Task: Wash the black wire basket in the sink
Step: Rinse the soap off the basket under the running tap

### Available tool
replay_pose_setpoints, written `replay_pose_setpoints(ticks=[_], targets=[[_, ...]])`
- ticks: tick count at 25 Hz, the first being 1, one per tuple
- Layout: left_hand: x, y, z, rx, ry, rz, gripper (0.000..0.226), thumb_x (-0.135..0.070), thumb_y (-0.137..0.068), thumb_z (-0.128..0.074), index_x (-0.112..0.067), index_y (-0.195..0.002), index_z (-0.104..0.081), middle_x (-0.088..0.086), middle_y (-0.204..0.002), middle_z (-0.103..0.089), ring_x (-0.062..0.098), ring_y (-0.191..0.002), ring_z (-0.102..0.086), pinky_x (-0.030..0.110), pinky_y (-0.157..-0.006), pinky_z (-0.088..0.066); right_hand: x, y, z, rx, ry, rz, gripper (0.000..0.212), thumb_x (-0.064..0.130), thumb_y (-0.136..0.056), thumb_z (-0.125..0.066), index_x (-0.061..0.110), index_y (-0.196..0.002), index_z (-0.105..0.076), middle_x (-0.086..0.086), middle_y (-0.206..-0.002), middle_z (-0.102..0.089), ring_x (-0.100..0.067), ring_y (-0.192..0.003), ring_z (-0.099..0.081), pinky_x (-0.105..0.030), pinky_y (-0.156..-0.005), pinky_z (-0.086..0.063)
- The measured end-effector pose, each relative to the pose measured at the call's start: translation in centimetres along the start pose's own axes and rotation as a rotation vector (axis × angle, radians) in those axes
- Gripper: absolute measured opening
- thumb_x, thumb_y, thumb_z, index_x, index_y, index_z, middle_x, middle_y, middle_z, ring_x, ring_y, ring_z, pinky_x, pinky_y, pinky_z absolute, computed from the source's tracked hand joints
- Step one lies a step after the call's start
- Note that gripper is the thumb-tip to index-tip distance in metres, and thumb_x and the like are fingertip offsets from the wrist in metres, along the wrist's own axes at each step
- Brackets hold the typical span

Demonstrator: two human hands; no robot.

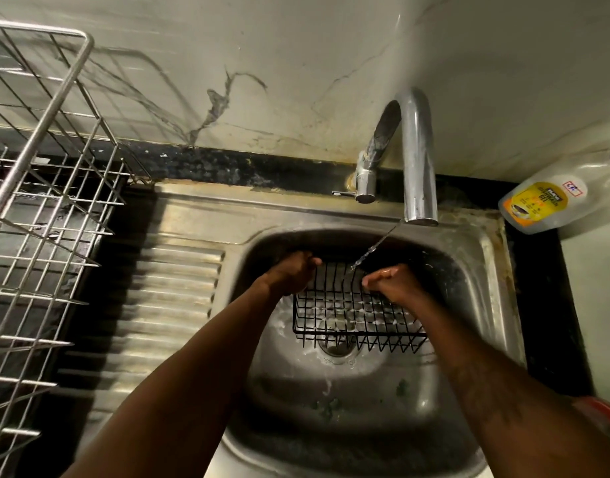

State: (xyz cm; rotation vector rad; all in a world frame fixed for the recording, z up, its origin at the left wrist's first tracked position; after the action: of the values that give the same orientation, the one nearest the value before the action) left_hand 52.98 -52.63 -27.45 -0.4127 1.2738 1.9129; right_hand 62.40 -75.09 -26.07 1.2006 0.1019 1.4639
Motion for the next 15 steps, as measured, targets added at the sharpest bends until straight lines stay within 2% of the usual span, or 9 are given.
replay_pose_setpoints(ticks=[2, 3, 5, 6, 8, 9, 11, 13, 15], targets=[[-0.2, -0.1, -0.2, -0.002, -0.037, -0.008, 0.031, -0.036, -0.106, -0.044, -0.009, -0.098, -0.058, 0.003, -0.069, -0.053, 0.016, -0.059, -0.052, 0.029, -0.059, -0.042, -0.2, -0.2, -0.4, -0.067, 0.134, -0.040, 0.002, 0.018, -0.084, -0.079, 0.016, -0.085, -0.078, -0.001, -0.087, -0.076, -0.010, -0.080, -0.068, -0.020, -0.071, -0.052], [-0.3, 0.0, -0.3, -0.001, -0.050, -0.011, 0.033, -0.037, -0.106, -0.044, -0.008, -0.100, -0.060, 0.010, -0.074, -0.059, 0.023, -0.064, -0.058, 0.031, -0.064, -0.043, 0.6, -0.3, -1.6, -0.071, 0.232, -0.026, 0.007, 0.024, -0.084, -0.078, 0.017, -0.081, -0.077, -0.002, -0.083, -0.075, -0.011, -0.074, -0.067, -0.022, -0.067, -0.052], [-0.4, 0.0, -0.1, -0.011, -0.068, -0.017, 0.032, -0.035, -0.105, -0.047, -0.007, -0.099, -0.062, 0.020, -0.088, -0.067, 0.033, -0.080, -0.066, 0.030, -0.068, -0.045, 2.8, -0.5, -5.2, 0.030, 0.436, 0.098, 0.012, 0.032, -0.082, -0.076, 0.020, -0.079, -0.072, 0.000, -0.078, -0.070, -0.014, -0.073, -0.065, -0.025, -0.063, -0.051], [-0.6, 0.5, 0.1, -0.013, -0.075, -0.019, 0.029, -0.033, -0.105, -0.048, -0.009, -0.097, -0.062, 0.017, -0.087, -0.067, 0.029, -0.079, -0.065, 0.027, -0.066, -0.046, 4.0, -0.4, -6.8, 0.086, 0.453, 0.159, 0.011, 0.033, -0.081, -0.075, 0.022, -0.081, -0.071, 0.000, -0.079, -0.069, -0.015, -0.074, -0.065, -0.026, -0.063, -0.050], [-0.7, 1.5, 0.5, -0.006, -0.015, 0.011, 0.021, -0.024, -0.106, -0.047, -0.012, -0.091, -0.055, 0.006, -0.073, -0.057, 0.015, -0.061, -0.055, 0.017, -0.049, -0.043, 5.3, -0.8, -7.9, 0.163, 0.325, 0.164, 0.004, 0.028, -0.081, -0.073, 0.026, -0.084, -0.074, 0.000, -0.081, -0.071, -0.018, -0.076, -0.066, -0.029, -0.066, -0.053], [-0.6, 2.0, 0.7, -0.007, 0.001, 0.029, 0.020, -0.019, -0.107, -0.044, -0.013, -0.090, -0.051, 0.004, -0.067, -0.050, 0.012, -0.055, -0.047, 0.013, -0.040, -0.036, 5.0, -1.1, -7.4, 0.176, 0.252, 0.142, 0.005, 0.024, -0.084, -0.074, 0.027, -0.086, -0.076, 0.002, -0.081, -0.071, -0.016, -0.079, -0.067, -0.030, -0.069, -0.055], [0.0, 2.3, 0.9, -0.045, 0.010, 0.052, 0.023, -0.018, -0.108, -0.043, -0.015, -0.086, -0.047, 0.002, -0.062, -0.041, 0.012, -0.049, -0.039, 0.013, -0.032, -0.029, 3.5, -1.1, -5.1, 0.116, 0.211, 0.090, 0.007, 0.022, -0.084, -0.079, 0.028, -0.083, -0.079, 0.010, -0.081, -0.072, -0.010, -0.084, -0.068, -0.031, -0.081, -0.057], [0.7, 2.8, 1.3, -0.055, -0.011, 0.049, 0.024, -0.021, -0.108, -0.042, -0.015, -0.086, -0.049, 0.002, -0.063, -0.040, 0.013, -0.050, -0.039, 0.016, -0.036, -0.033, 1.5, -1.3, -3.0, -0.009, 0.322, 0.028, 0.007, 0.027, -0.082, -0.082, 0.030, -0.077, -0.077, 0.011, -0.082, -0.074, -0.008, -0.084, -0.068, -0.035, -0.088, -0.057], [0.7, 2.7, 1.3, -0.028, -0.063, 0.059, 0.023, -0.024, -0.108, -0.041, -0.008, -0.104, -0.058, 0.000, -0.069, -0.044, 0.019, -0.062, -0.050, 0.023, -0.056, -0.048, 0.8, -1.4, -2.4, -0.057, 0.473, 0.033, 0.015, 0.039, -0.082, -0.081, 0.026, -0.079, -0.074, 0.006, -0.081, -0.072, -0.010, -0.080, -0.067, -0.035, -0.082, -0.057]])
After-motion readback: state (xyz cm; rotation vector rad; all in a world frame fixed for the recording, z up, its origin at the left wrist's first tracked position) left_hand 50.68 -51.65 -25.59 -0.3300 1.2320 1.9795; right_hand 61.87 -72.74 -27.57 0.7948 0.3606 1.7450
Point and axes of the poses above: each hand's wrist, its own y-axis away from the middle knuckle, its own z-axis out of the back of the hand, x = y × z, the point moved 1 cm from there along -y, towards the middle knuckle
